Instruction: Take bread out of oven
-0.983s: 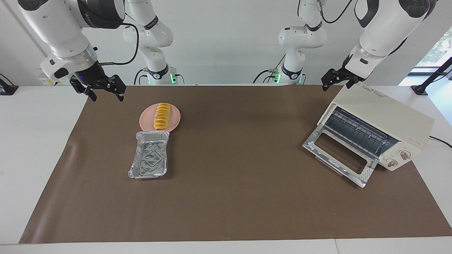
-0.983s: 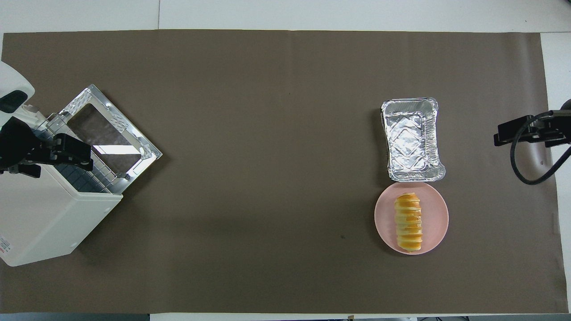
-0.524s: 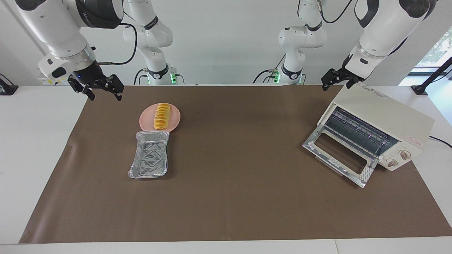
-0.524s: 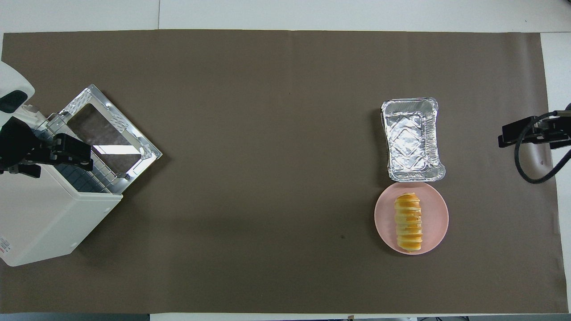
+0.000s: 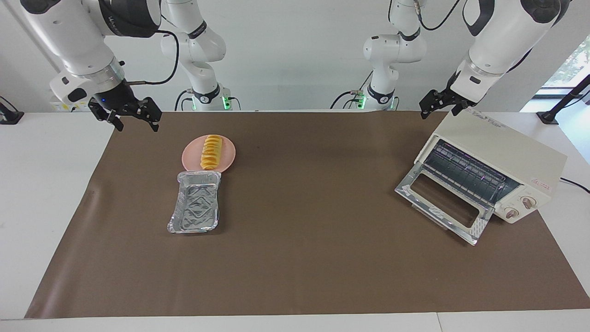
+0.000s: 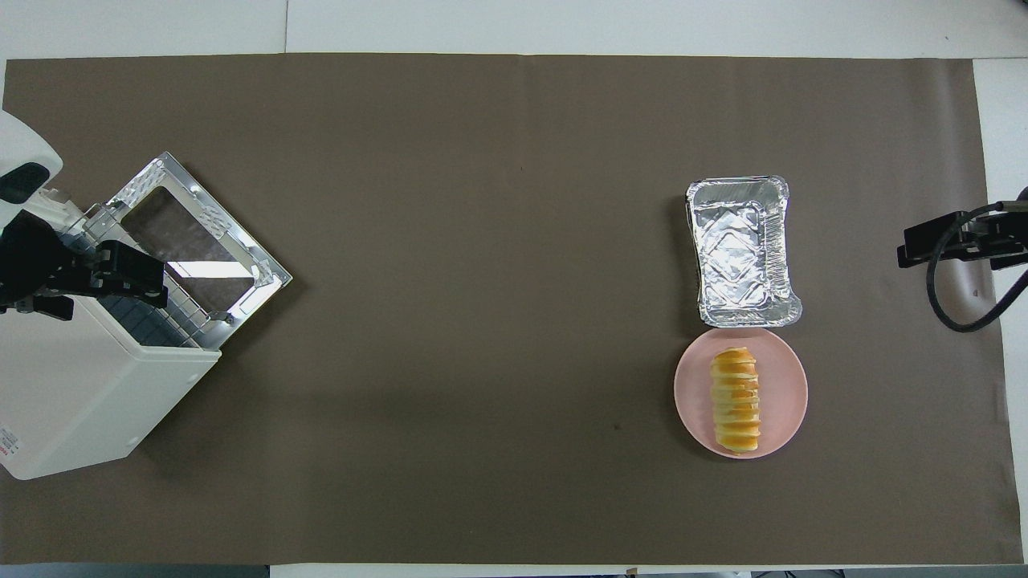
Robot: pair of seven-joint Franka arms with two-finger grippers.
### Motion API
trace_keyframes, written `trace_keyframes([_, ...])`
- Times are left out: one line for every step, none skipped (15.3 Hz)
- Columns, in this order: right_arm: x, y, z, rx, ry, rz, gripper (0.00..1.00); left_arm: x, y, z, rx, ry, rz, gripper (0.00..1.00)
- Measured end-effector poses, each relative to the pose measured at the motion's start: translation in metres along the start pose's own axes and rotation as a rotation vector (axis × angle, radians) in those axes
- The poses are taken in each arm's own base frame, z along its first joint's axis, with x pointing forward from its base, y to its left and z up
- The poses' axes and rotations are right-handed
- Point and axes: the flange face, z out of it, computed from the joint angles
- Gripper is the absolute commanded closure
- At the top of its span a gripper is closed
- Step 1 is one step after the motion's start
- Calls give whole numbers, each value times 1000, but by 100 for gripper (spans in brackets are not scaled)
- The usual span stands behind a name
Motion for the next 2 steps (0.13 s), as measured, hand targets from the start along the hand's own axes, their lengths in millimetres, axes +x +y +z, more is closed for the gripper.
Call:
trace_keyframes([0,0,0,0,0,0,0,0,0,0,0,0,0,0])
trace_keyframes([0,0,0,0,0,0,0,0,0,0,0,0,0,0])
